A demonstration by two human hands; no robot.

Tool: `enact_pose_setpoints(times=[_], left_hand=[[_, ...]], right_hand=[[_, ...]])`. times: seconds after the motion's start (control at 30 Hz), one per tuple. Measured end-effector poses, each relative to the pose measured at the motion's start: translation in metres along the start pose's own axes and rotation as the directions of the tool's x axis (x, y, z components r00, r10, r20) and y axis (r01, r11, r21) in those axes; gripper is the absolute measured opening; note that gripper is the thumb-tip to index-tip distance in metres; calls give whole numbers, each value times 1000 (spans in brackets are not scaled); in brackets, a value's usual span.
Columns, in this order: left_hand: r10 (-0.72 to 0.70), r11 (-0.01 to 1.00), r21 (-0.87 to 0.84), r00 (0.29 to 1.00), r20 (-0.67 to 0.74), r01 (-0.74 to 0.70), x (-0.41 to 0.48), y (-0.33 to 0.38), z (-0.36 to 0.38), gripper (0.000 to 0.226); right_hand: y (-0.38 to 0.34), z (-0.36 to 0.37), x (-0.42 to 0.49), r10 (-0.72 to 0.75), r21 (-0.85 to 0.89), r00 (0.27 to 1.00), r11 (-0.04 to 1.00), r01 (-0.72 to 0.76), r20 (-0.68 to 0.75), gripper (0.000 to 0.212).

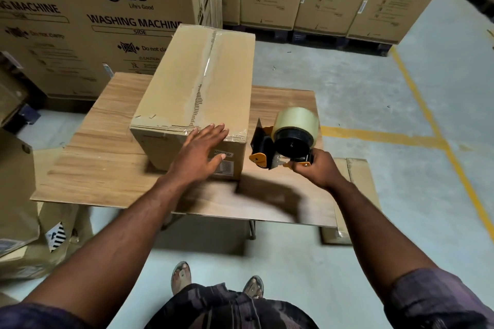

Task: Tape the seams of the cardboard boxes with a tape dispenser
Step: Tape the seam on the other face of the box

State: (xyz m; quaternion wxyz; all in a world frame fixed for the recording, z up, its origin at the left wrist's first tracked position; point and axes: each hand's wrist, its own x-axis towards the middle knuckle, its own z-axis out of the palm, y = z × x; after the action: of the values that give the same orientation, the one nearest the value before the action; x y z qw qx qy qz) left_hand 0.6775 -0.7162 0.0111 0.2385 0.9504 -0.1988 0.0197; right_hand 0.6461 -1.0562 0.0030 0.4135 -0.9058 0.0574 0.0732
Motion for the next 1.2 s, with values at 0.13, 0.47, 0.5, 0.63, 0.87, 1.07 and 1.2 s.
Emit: enact_pose_setpoints(times=[0.13,0.47,0.5,0.63,0.87,1.07,1.2], left_hand=[[-3,998,-58,1000,-20,1,2,3,6,68],[-52,993,-108,994,-91,42,0,9,11,70],[-56,993,-108,994,-97,45,0,10,12,70],[-60,993,-106,993,-98,50,0,8,11,68],[-55,991,-126,993,-109,41,2,8,11,65],[-68,990,-134,992,-106,53,1,10,9,64],[-76,988,-143,992,-99,61,1,11,9,64]], right_hand=[[18,7,-2,27,-95,999,995,-24,38,22],[-4,13,22,-17,-216,991,975,45,133,33],[-1,17,21,-11,-188,992,982,35,129,32],[13,29,15,102,-249,978,967,-54,182,47],[61,74,-16,341,50,933,936,-349,117,42],[56,82,7,540,574,815,608,-549,208,58],[51,88,19,522,716,775,380,-585,356,57]])
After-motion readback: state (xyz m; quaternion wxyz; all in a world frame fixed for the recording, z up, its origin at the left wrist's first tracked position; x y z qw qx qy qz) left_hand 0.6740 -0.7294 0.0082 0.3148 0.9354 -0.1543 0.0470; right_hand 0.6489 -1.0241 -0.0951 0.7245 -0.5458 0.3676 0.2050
